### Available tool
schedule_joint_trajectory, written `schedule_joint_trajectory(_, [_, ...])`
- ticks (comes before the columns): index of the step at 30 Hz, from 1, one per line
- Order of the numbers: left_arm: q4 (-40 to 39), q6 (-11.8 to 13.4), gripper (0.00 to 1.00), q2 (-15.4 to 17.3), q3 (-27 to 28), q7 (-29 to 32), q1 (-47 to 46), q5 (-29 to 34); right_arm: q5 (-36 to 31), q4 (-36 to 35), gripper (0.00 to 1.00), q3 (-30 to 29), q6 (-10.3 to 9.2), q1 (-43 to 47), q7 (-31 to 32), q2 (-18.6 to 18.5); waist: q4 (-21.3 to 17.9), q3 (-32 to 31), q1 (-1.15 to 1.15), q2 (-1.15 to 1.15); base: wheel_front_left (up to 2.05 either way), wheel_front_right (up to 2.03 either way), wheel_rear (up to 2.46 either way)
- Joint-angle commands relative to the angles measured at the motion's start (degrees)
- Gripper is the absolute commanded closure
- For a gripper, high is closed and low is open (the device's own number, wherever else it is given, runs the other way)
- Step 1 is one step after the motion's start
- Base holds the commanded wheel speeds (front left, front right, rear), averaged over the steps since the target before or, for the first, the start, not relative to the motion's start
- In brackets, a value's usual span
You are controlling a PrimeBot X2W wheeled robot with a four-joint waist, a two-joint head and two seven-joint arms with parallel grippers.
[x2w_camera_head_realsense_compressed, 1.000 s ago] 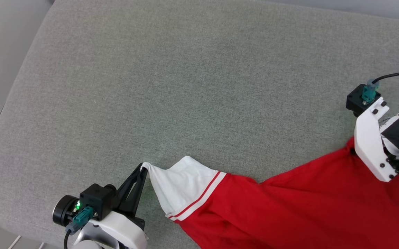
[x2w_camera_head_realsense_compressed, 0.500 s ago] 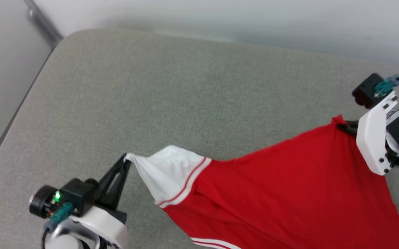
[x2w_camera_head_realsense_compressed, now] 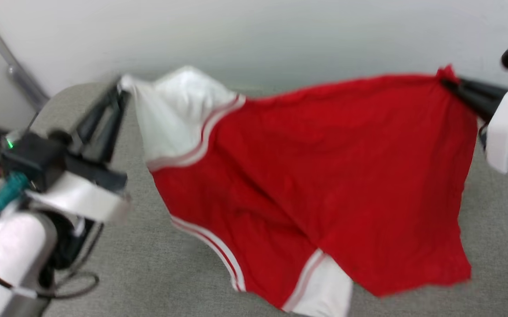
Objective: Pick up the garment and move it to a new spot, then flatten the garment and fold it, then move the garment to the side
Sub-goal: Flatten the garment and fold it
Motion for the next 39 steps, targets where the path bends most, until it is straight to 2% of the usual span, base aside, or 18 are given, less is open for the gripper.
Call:
schedule_joint_trajectory(1, [-0.3, -0.7, 1.0, 0.2, 0.9, 0.8, -3.6, -0.1, -1.1, -0.3, 1.0, -1.6, -0.04, -1.6, -0.6, 0.7, -0.5, 0.7, 0.01, 0.0, 0.0, 0.0, 0.0])
schedule_joint_trajectory(8, [3.1, -5.3, 1.0, -1.9, 2.1, 4.0, -20.8, -0.3, -5.8, 0.2, 1.0, -10.2, -0.04, -8.6, 0.1, 3.3, -1.3, 6.0, 0.01, 0.0, 0.0, 0.0, 0.0])
schedule_joint_trajectory(14, [10.1, -9.0, 1.0, -5.7, 2.0, 5.1, -36.4, 0.0, -11.3, 3.1, 1.0, -16.1, -0.04, -18.5, 1.5, 7.1, -1.7, 12.3, 0.01, 0.0, 0.0, 0.0, 0.0])
schedule_joint_trajectory(19, [17.7, -11.5, 1.0, -8.3, 2.4, 4.6, -48.8, 1.0, -16.3, 8.1, 1.0, -18.5, -0.04, -27.7, 2.4, 10.4, -1.8, 17.3, 0.01, 0.0, 0.0, 0.0, 0.0])
schedule_joint_trajectory(25, [28.3, -14.7, 1.0, -10.0, 2.1, 2.4, -63.2, 2.7, -21.2, 13.6, 1.0, -18.5, -0.04, -39.3, 1.9, 13.5, -1.6, 22.3, 0.01, 0.0, 0.0, 0.0, 0.0])
schedule_joint_trajectory(31, [36.3, -16.2, 1.0, -11.5, 0.3, -0.6, -73.9, 3.4, -23.4, 18.7, 1.0, -16.2, -0.04, -49.0, 0.2, 16.2, -1.4, 24.6, 0.01, 0.0, 0.0, 0.0, 0.0])
schedule_joint_trajectory(35, [40.3, -16.7, 1.0, -12.1, -0.7, -2.2, -77.5, 2.9, -23.5, 22.2, 1.0, -14.5, -0.04, -52.7, -1.6, 17.6, -1.3, 25.5, 0.01, 0.0, 0.0, 0.0, 0.0])
schedule_joint_trajectory(39, [43.2, -16.8, 1.0, -12.6, -2.4, -3.6, -77.2, 1.9, -22.8, 25.3, 1.0, -11.5, -0.04, -53.1, -3.2, 18.5, -1.1, 26.3, 0.01, 0.0, 0.0, 0.0, 0.0])
